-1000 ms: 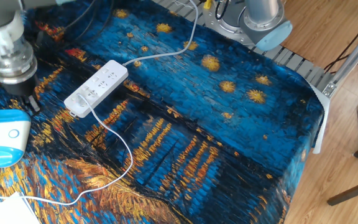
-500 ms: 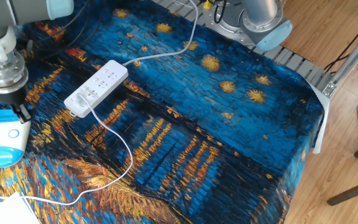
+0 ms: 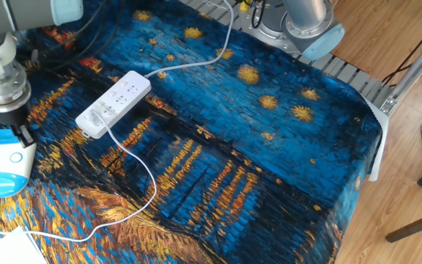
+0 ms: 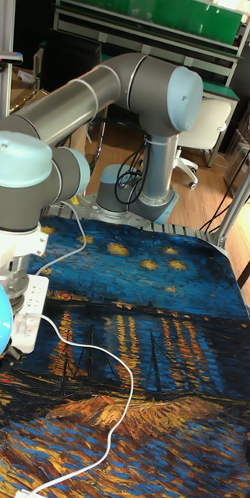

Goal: Plug in the power cord of the desk lamp, turn on the socket, and light up the desk lamp

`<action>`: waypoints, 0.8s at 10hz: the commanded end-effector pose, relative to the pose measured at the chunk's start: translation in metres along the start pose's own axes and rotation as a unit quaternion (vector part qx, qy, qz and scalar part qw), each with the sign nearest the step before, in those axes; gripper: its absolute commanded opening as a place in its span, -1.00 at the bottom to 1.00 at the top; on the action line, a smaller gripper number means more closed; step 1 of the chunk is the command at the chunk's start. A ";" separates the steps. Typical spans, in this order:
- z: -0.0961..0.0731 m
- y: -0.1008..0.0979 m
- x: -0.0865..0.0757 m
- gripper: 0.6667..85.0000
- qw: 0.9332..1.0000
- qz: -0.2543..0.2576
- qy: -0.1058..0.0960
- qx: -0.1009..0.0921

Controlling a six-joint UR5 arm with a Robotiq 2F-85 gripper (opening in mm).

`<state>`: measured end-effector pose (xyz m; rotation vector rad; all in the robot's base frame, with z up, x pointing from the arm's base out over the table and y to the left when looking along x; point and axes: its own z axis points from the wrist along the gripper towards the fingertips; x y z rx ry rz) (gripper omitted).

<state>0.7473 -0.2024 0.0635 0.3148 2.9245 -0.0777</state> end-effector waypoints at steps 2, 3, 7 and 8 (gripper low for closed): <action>0.021 0.001 -0.026 -0.98 1.000 -0.005 -0.015 -0.006; 0.022 0.003 -0.023 -0.98 1.000 -0.004 -0.010 -0.008; 0.024 0.001 -0.012 -0.98 1.000 -0.007 0.009 -0.001; 0.024 0.002 -0.016 -0.98 1.000 -0.008 0.004 -0.004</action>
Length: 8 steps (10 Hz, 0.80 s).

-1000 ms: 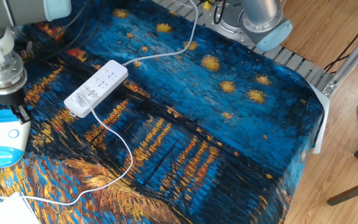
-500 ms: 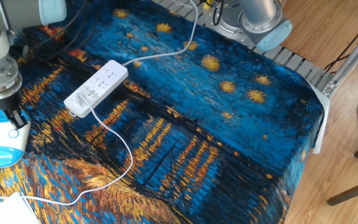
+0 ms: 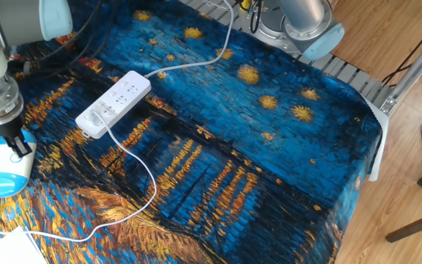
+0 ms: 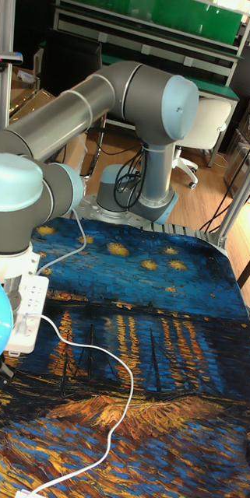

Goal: Plug in the power cord of the desk lamp, turn on the socket, and light up the desk lamp

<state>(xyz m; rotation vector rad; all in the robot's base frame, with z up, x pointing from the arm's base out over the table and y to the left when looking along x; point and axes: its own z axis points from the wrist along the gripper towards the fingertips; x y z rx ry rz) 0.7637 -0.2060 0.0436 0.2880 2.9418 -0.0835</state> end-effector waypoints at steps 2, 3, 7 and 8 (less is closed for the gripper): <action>0.003 0.000 -0.007 -0.98 1.000 0.001 -0.007 -0.006; 0.005 -0.001 -0.010 -0.98 1.000 -0.001 -0.008 -0.003; 0.008 -0.005 -0.007 -0.98 1.000 -0.010 0.001 0.004; 0.008 -0.005 -0.009 -0.98 1.000 -0.009 -0.003 0.004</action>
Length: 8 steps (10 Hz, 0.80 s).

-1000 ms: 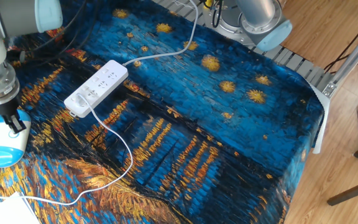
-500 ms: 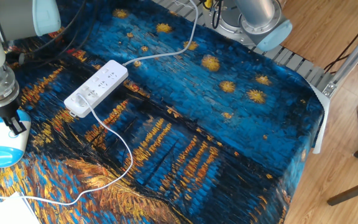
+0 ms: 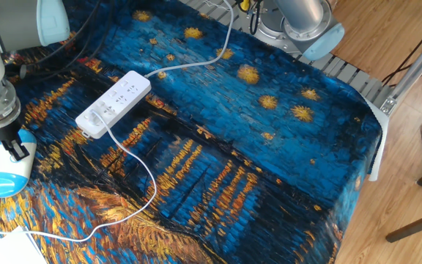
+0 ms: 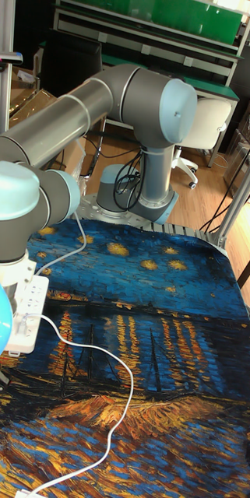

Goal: Plug in the power cord of the desk lamp, turn on the socket, and light up the desk lamp

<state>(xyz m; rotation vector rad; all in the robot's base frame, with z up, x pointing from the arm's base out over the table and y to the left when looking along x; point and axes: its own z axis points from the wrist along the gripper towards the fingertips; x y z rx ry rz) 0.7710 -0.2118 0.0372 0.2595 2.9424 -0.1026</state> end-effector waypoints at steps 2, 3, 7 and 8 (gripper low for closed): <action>0.002 -0.002 -0.002 -0.98 1.000 0.001 -0.001 -0.002; 0.002 -0.002 -0.002 -0.98 1.000 0.002 -0.001 -0.002; 0.002 -0.003 -0.007 -0.98 1.000 -0.002 -0.006 -0.002; 0.002 -0.004 -0.008 -0.98 1.000 -0.003 -0.008 -0.001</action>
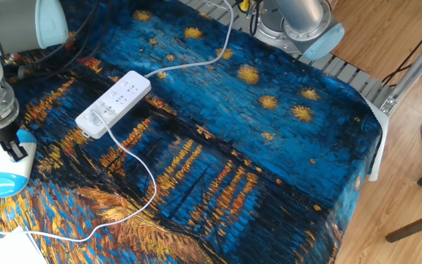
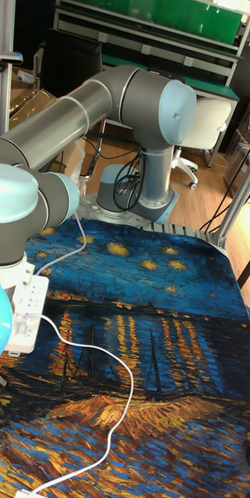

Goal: Plug in the power cord of the desk lamp, turn on the socket, and light up the desk lamp

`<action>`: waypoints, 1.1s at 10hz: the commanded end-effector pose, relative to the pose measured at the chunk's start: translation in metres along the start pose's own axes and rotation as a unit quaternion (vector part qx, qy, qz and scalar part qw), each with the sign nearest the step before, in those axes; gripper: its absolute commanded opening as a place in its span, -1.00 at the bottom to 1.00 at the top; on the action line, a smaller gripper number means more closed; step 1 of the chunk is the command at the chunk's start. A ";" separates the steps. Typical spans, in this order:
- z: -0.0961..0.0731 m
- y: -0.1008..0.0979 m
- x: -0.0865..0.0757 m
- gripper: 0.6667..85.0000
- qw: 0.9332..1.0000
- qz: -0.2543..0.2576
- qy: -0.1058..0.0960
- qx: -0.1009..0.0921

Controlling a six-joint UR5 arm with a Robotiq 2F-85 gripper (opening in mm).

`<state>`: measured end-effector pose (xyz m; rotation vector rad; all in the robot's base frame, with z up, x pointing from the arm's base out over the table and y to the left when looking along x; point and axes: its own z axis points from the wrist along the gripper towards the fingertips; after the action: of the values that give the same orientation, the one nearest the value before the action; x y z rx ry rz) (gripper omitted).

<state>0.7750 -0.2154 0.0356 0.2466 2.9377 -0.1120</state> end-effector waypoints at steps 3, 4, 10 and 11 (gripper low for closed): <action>0.002 -0.001 -0.004 -0.98 1.000 0.001 -0.002 -0.003; 0.003 -0.002 -0.003 -0.98 1.000 0.001 -0.001 0.000; 0.006 -0.001 0.002 -0.98 1.000 0.002 0.005 0.004; 0.008 -0.002 0.002 -0.98 1.000 0.002 0.006 0.004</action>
<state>0.7750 -0.2189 0.0298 0.2396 2.9472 -0.1348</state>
